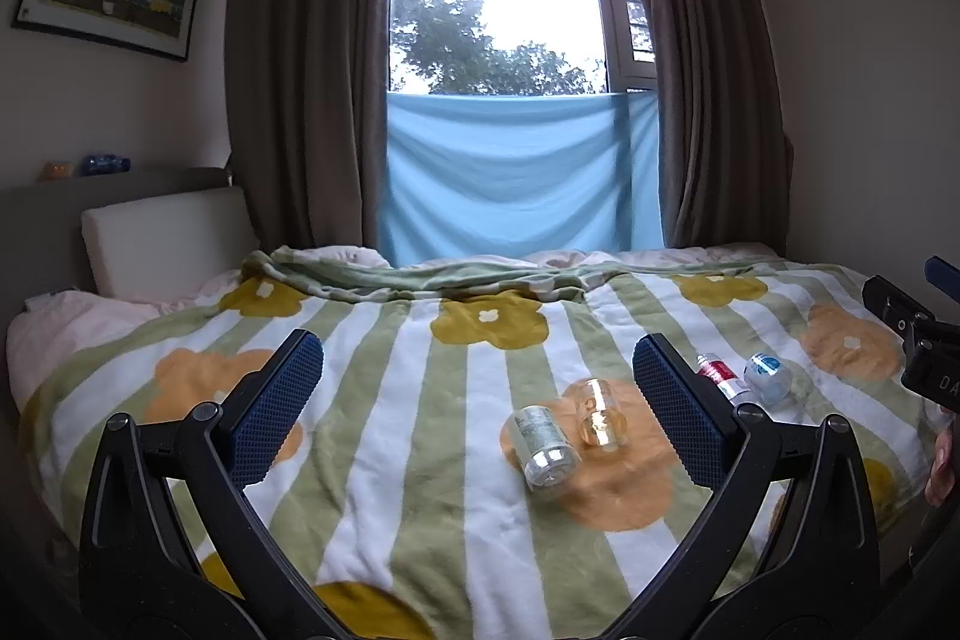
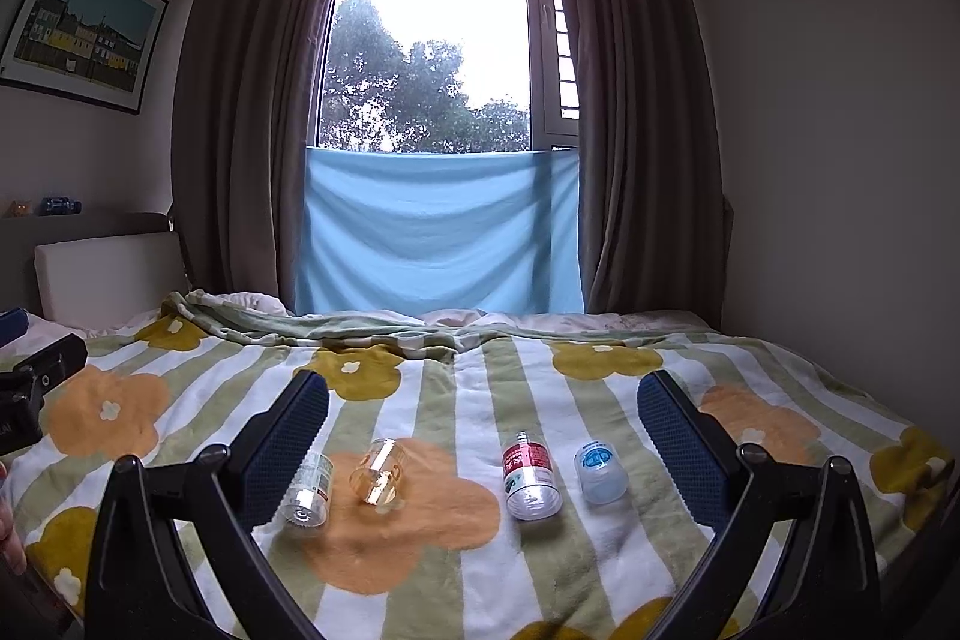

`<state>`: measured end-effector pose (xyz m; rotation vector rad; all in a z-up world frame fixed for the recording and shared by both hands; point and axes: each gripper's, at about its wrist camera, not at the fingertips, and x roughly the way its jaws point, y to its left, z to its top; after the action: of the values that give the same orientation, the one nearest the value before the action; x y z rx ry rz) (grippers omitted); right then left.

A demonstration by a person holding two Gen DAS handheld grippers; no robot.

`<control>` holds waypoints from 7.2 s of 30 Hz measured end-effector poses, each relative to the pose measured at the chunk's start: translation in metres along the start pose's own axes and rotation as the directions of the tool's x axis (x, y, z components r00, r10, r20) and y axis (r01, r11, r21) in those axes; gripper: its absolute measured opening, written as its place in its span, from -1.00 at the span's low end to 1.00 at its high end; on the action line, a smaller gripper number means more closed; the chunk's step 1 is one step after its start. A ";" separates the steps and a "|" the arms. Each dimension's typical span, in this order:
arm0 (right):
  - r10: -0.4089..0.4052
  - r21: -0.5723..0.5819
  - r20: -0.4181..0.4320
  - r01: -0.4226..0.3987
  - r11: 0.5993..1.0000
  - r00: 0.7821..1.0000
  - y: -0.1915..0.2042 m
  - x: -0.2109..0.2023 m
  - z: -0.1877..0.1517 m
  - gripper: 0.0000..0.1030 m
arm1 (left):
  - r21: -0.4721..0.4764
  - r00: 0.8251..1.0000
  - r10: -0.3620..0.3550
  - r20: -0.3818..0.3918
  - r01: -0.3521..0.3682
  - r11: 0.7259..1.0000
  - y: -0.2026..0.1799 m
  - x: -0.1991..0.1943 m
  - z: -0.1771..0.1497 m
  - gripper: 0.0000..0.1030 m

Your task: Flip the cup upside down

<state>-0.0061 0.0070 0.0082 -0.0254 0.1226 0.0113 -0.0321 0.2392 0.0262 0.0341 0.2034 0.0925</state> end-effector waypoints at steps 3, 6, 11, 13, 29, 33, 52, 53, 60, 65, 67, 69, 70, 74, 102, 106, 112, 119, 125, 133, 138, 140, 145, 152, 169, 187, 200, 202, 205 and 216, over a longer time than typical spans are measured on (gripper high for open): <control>0.001 0.001 0.001 -0.001 1.000 1.000 0.002 -0.001 0.000 0.99 | 0.001 1.000 0.001 0.002 -0.001 1.000 0.001 0.000 0.002 0.99; 0.002 0.001 0.001 -0.002 1.000 1.000 0.003 -0.001 0.001 0.99 | -0.002 1.000 -0.002 0.002 0.002 1.000 0.001 0.000 0.004 0.99; 0.001 0.001 0.000 -0.001 1.000 1.000 0.003 -0.002 0.001 0.99 | -0.008 1.000 -0.004 -0.003 0.004 1.000 0.000 0.000 0.004 0.99; 0.002 0.000 -0.001 -0.002 1.000 1.000 0.004 -0.002 0.001 0.99 | -0.007 1.000 -0.007 -0.002 0.007 1.000 0.002 0.002 0.002 0.99; 0.005 0.014 -0.009 -0.005 1.000 1.000 0.018 -0.003 0.005 0.99 | 0.008 1.000 -0.012 -0.001 0.012 1.000 -0.002 0.003 0.000 0.99; 0.005 0.016 -0.013 -0.004 1.000 1.000 0.019 -0.003 0.006 0.99 | 0.006 1.000 -0.005 -0.003 0.005 1.000 -0.001 0.004 -0.001 0.99; 0.024 0.041 -0.049 -0.022 0.999 0.999 0.003 0.005 -0.002 0.99 | 0.006 1.000 0.009 -0.021 -0.009 1.000 0.005 0.008 -0.005 0.99; 0.024 0.042 -0.049 -0.022 0.999 0.999 0.003 0.005 -0.002 0.99 | 0.005 1.000 0.008 -0.020 -0.008 1.000 0.005 0.008 -0.005 0.99; 0.023 0.040 -0.049 -0.021 0.999 0.999 0.004 0.005 -0.002 0.99 | 0.014 1.000 0.017 -0.025 -0.017 1.000 0.003 0.008 -0.008 0.99; 0.024 0.040 -0.050 -0.022 0.999 0.998 0.004 0.005 -0.003 0.99 | 0.012 1.000 0.018 -0.021 -0.017 1.000 0.003 0.008 -0.010 0.99; 0.025 0.036 -0.056 -0.023 0.999 0.998 0.005 0.006 -0.002 0.99 | 0.012 1.000 0.017 -0.020 -0.017 1.000 0.004 0.009 -0.010 0.99; 0.027 0.029 -0.068 -0.025 0.999 0.997 0.007 0.009 -0.002 0.99 | 0.011 1.000 0.017 -0.023 -0.017 1.000 0.003 0.009 -0.010 0.99; 0.029 0.025 -0.075 -0.027 0.999 0.997 0.008 0.012 -0.002 0.99 | 0.009 0.999 0.017 -0.027 -0.017 1.000 0.004 0.009 -0.011 0.99; 0.061 0.009 -0.133 -0.060 0.998 0.989 0.017 0.037 0.002 0.99 | 0.001 0.998 0.022 -0.055 -0.022 1.000 0.011 0.017 -0.014 0.99; 0.181 0.143 -0.847 -0.114 0.983 0.500 0.099 0.385 -0.126 0.62 | -0.060 0.953 0.063 -0.295 -0.084 0.995 0.069 0.103 -0.082 0.99; 0.194 0.163 -0.869 -0.105 0.981 0.455 0.100 0.392 -0.140 0.44 | -0.067 0.947 0.051 -0.316 -0.076 0.995 0.068 0.112 -0.087 0.99; 0.231 0.204 -0.878 -0.109 0.973 0.418 0.102 0.394 -0.153 0.12 | -0.071 0.947 0.037 -0.319 -0.062 0.996 0.065 0.111 -0.088 0.99; 0.247 0.205 -0.859 -0.140 0.969 0.448 0.099 0.366 -0.136 0.11 | -0.087 0.957 0.024 -0.290 -0.051 0.995 0.067 0.102 -0.081 0.99; 0.259 0.178 -0.821 -0.203 0.963 0.509 0.086 0.306 -0.104 0.11 | -0.112 0.961 -0.013 -0.276 -0.019 0.994 0.066 0.094 -0.075 0.99; 0.308 0.259 -0.792 -0.167 0.951 0.527 0.062 0.227 -0.102 0.11 | -0.126 0.964 -0.039 -0.262 0.006 0.992 0.068 0.076 -0.070 0.99; 0.349 0.348 -0.773 -0.105 0.931 0.530 0.060 0.197 -0.123 0.11 | -0.135 0.963 -0.054 -0.262 0.019 0.991 0.069 0.071 -0.069 0.99; 0.361 0.368 -0.783 -0.090 0.925 0.507 0.064 0.196 -0.133 0.11 | -0.137 0.964 -0.058 -0.260 0.023 0.990 0.069 0.068 -0.069 0.99; 0.346 0.350 -0.828 -0.076 0.934 0.442 0.081 0.203 -0.160 0.11 | -0.134 0.965 -0.059 -0.257 0.025 0.991 0.070 0.063 -0.069 0.99; 0.314 0.320 -0.863 -0.053 0.946 0.396 0.090 0.216 -0.179 0.11 | -0.204 0.951 -0.134 -0.279 0.078 0.976 0.079 0.063 -0.071 0.99; 0.281 0.304 -0.827 -0.033 0.952 0.487 0.074 0.204 -0.163 0.96 | -0.148 0.943 -0.081 -0.322 0.034 0.988 0.073 0.072 -0.059 0.99; 0.213 0.098 -0.427 -0.189 0.977 0.879 -0.011 0.068 -0.104 0.97 | -0.020 0.661 -0.233 -0.713 0.314 0.949 -0.090 0.208 -0.021 0.99; 0.300 0.252 -0.364 -0.217 0.943 0.882 -0.060 0.055 -0.128 0.97 | -0.086 0.109 -0.117 -0.987 0.256 0.963 -0.155 0.284 -0.155 0.91; 0.299 0.242 -0.368 -0.220 0.945 0.881 -0.062 0.054 -0.130 0.97 | -0.077 0.094 -0.102 -0.990 0.242 0.967 -0.158 0.288 -0.164 0.87; 0.291 0.230 -0.375 -0.216 0.949 0.880 -0.064 0.053 -0.134 0.97 | -0.069 0.074 -0.088 -0.993 0.230 0.971 -0.161 0.293 -0.174 0.86; 0.279 0.239 -0.396 -0.195 0.951 0.875 -0.068 0.058 -0.142 0.97 | -0.173 -0.009 -0.174 -0.985 0.147 0.974 -0.149 0.287 -0.203 0.09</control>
<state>0.0353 -0.0643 -0.1382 0.1834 0.5662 0.2429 0.2201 0.1234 -0.2367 -0.0950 1.7600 -0.1549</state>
